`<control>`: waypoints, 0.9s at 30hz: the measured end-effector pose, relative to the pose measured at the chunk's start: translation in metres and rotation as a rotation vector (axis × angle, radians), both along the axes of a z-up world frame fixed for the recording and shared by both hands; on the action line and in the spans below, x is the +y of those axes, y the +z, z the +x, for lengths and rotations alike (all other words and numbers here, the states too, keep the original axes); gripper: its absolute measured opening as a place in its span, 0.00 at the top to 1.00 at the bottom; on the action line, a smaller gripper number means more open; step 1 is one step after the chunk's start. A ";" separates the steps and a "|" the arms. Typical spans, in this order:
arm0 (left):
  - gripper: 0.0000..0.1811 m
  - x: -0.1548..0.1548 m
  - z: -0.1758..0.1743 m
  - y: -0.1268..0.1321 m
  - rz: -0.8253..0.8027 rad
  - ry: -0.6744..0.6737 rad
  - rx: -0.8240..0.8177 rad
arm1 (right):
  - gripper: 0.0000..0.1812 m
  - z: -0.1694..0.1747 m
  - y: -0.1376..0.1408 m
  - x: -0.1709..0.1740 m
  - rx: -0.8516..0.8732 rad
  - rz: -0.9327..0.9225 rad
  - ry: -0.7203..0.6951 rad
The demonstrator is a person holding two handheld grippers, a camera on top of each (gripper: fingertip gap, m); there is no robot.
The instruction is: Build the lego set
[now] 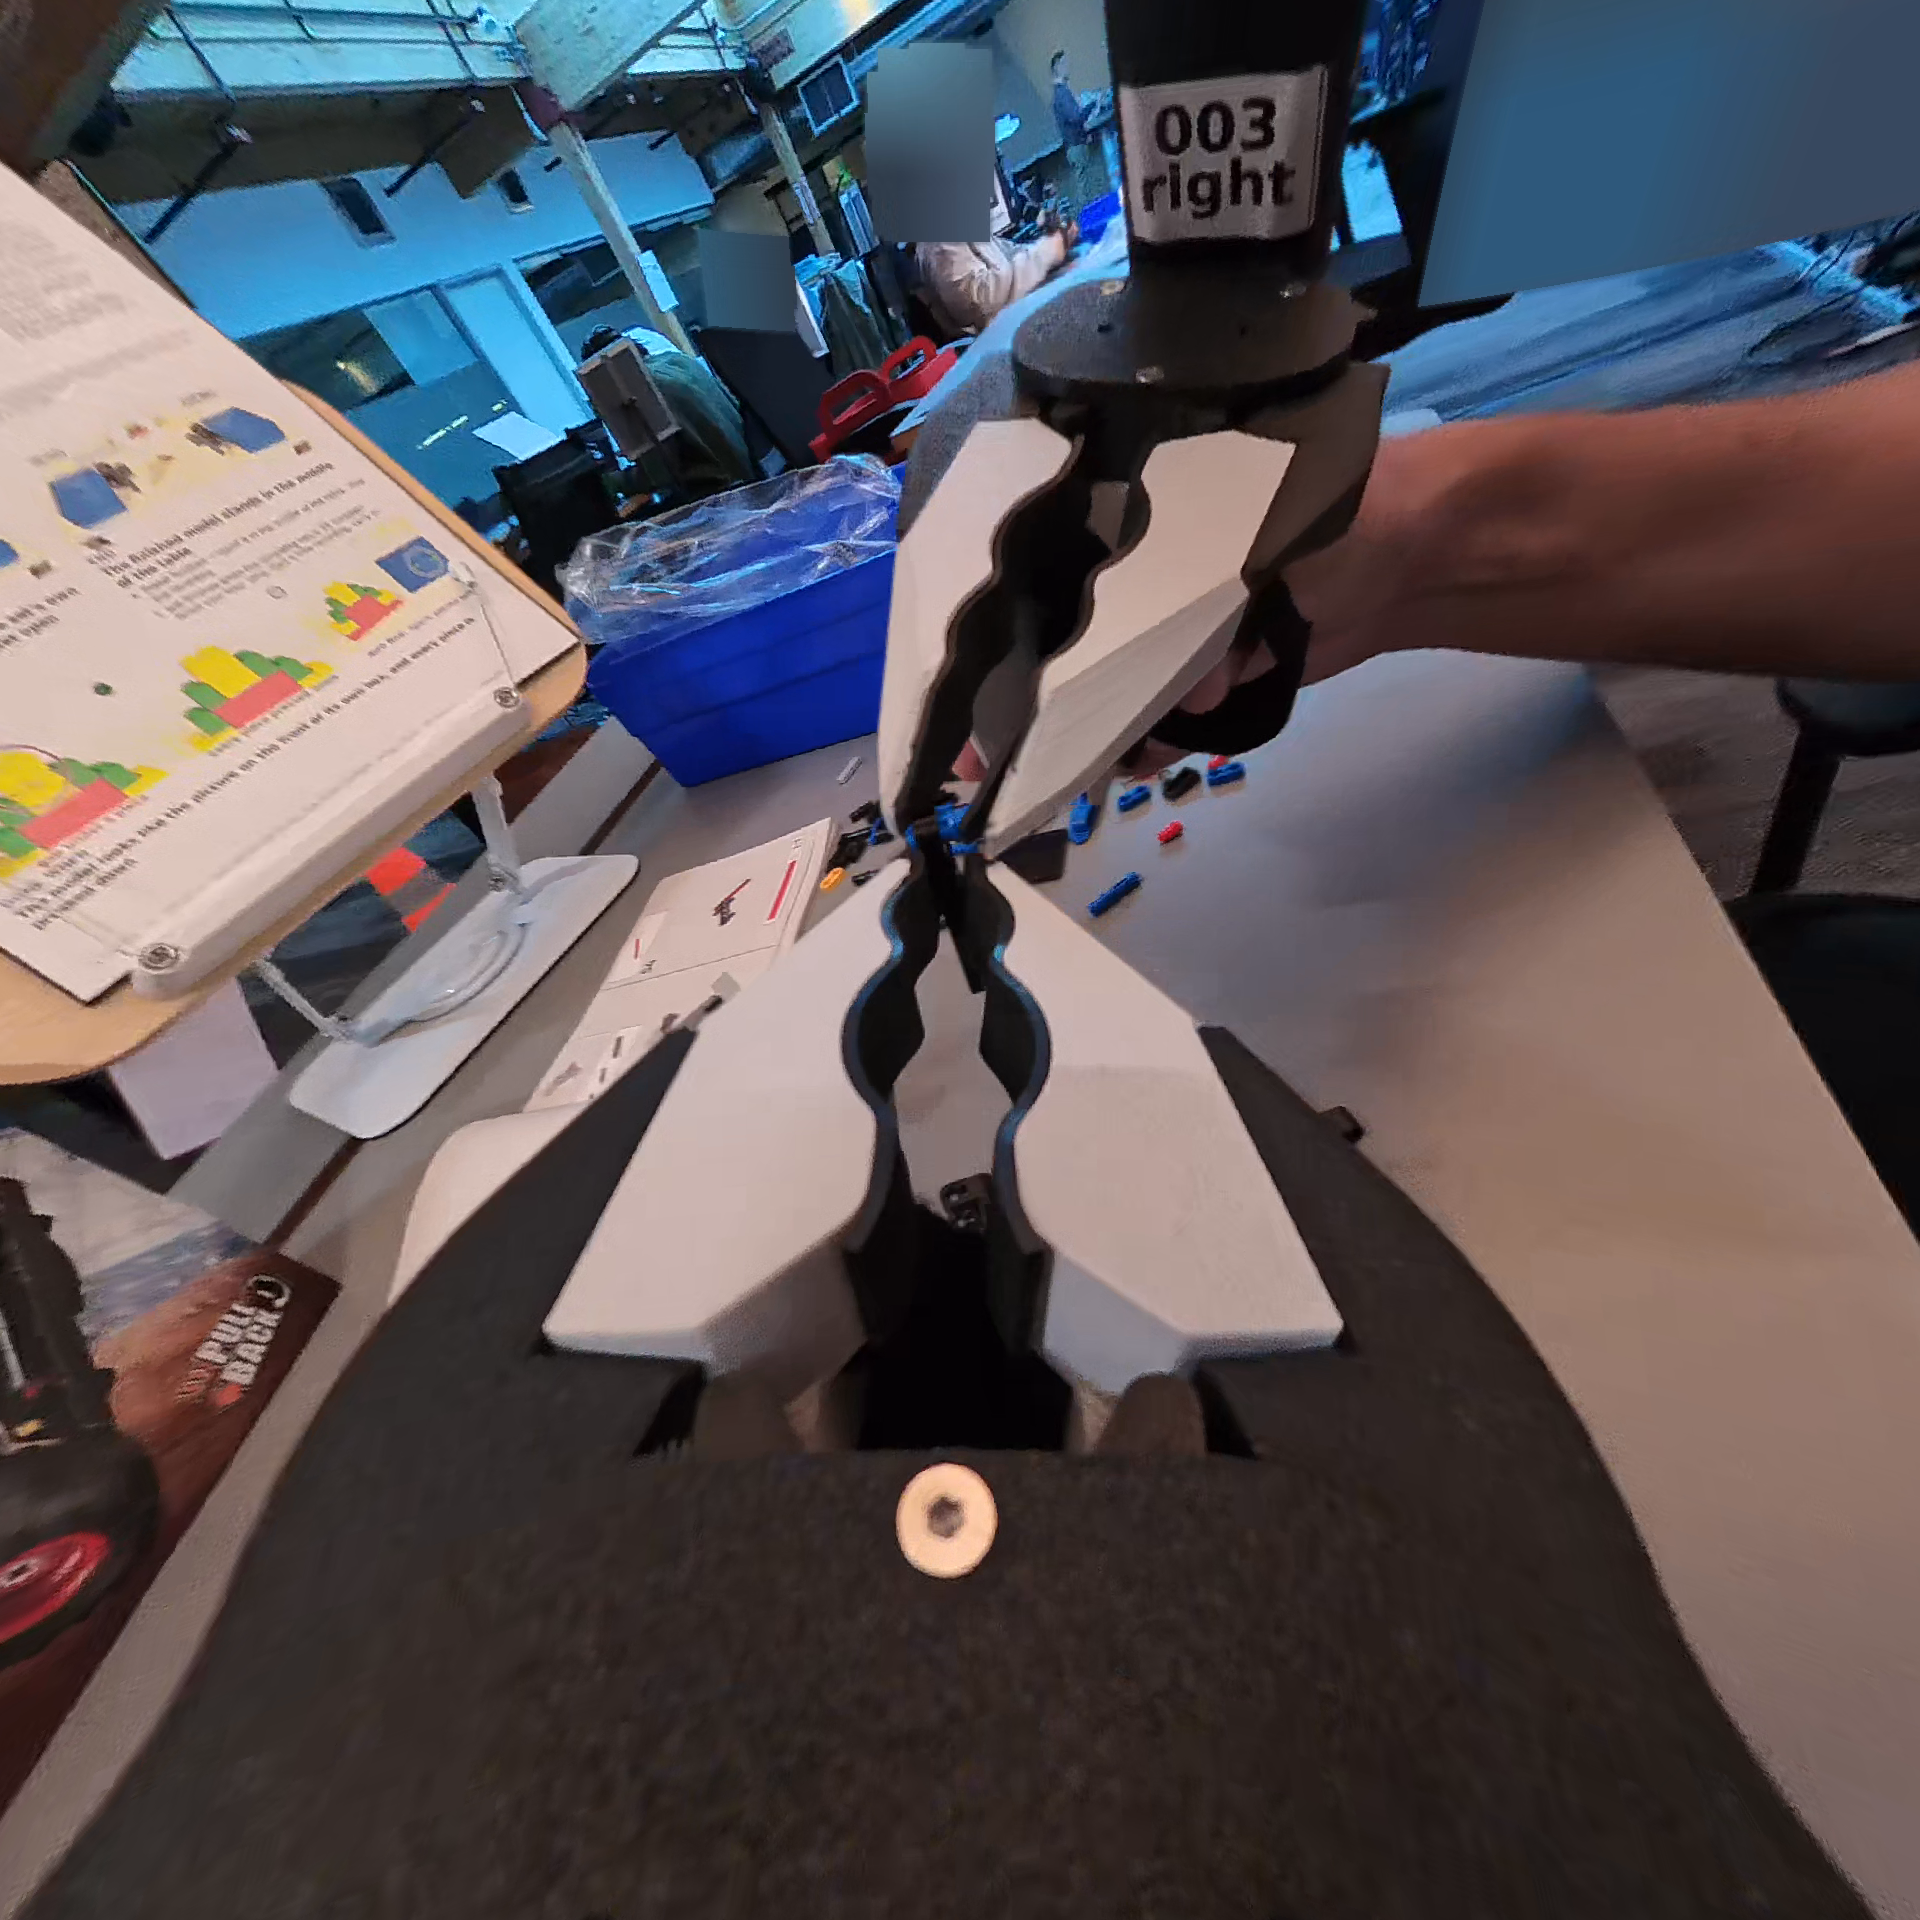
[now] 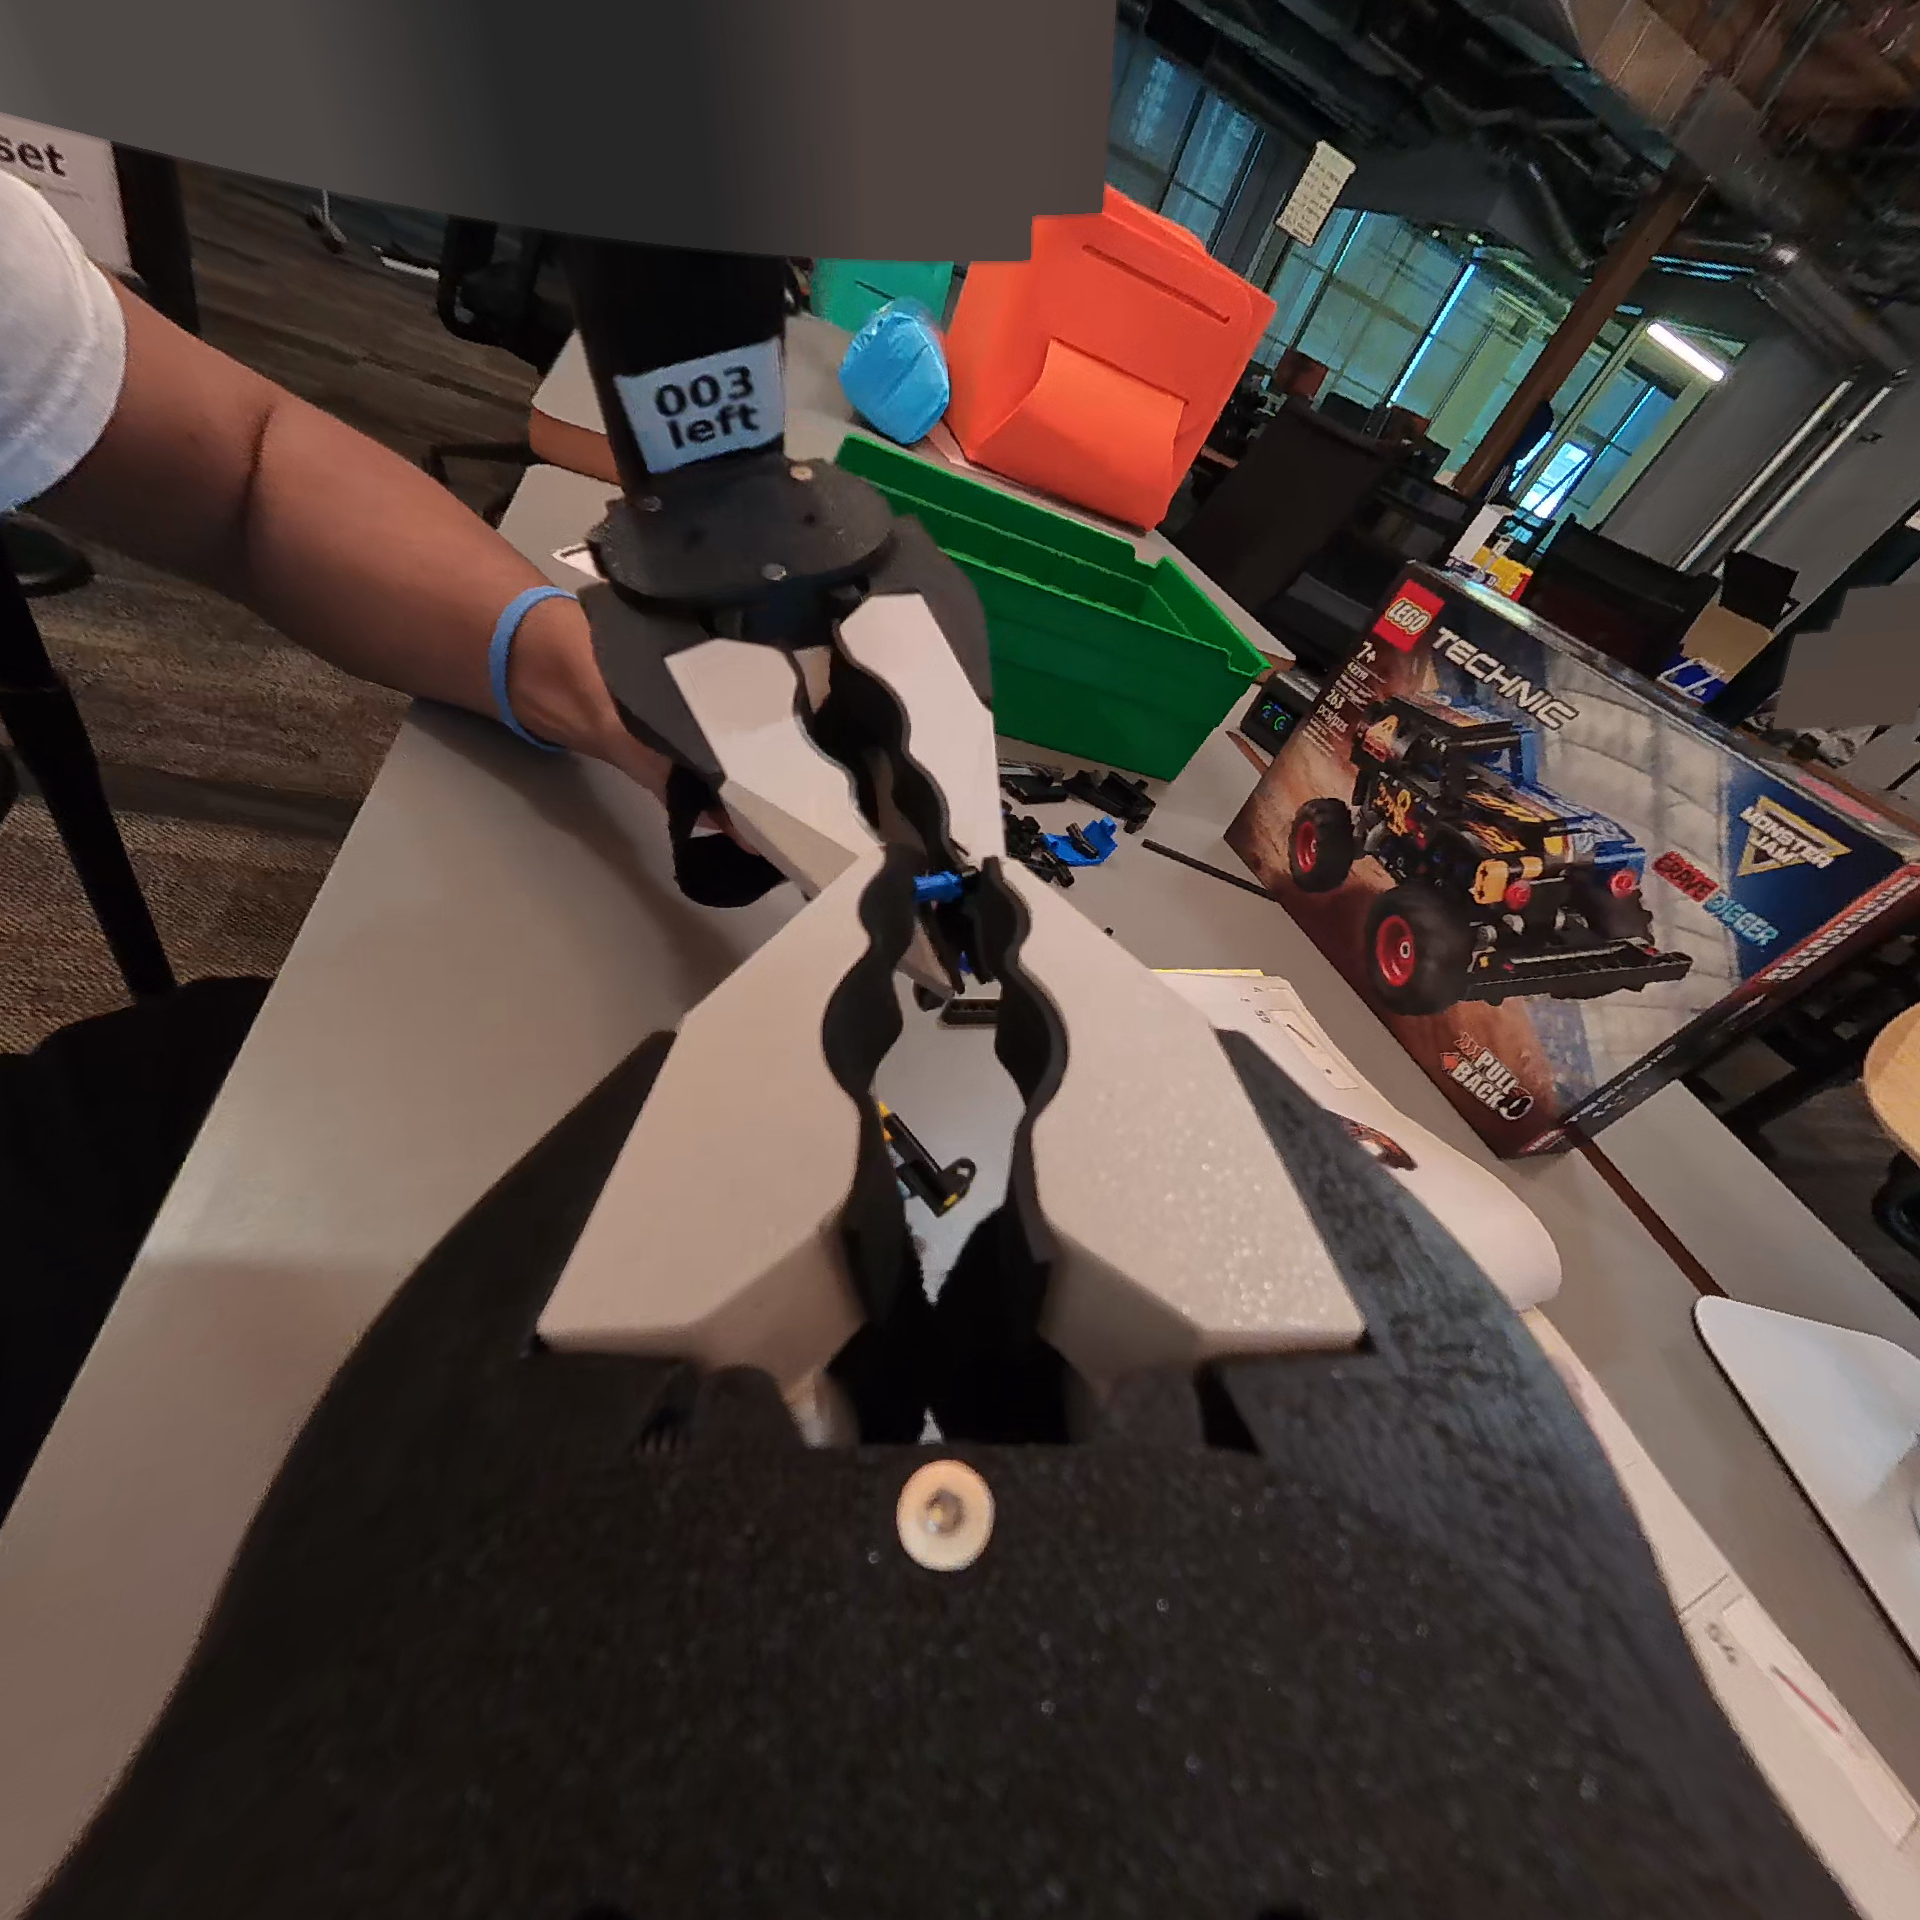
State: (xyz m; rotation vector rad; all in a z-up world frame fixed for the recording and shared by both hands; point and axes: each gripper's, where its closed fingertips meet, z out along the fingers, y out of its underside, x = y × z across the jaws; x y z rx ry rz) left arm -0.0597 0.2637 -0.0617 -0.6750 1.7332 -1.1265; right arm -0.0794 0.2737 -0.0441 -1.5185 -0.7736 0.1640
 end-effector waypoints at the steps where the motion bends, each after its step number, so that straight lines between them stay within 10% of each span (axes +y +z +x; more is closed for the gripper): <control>1: 0.98 -0.001 -0.001 0.001 0.006 0.002 -0.006 | 0.93 -0.001 0.001 -0.001 -0.004 0.009 0.005; 18: 0.98 0.012 0.004 0.001 0.083 0.047 -0.044 | 0.94 0.004 0.002 0.008 0.033 -0.016 -0.085; 27: 0.99 0.021 0.011 -0.007 0.076 0.115 -0.001 | 0.88 0.013 -0.017 0.009 -0.274 -0.075 -0.297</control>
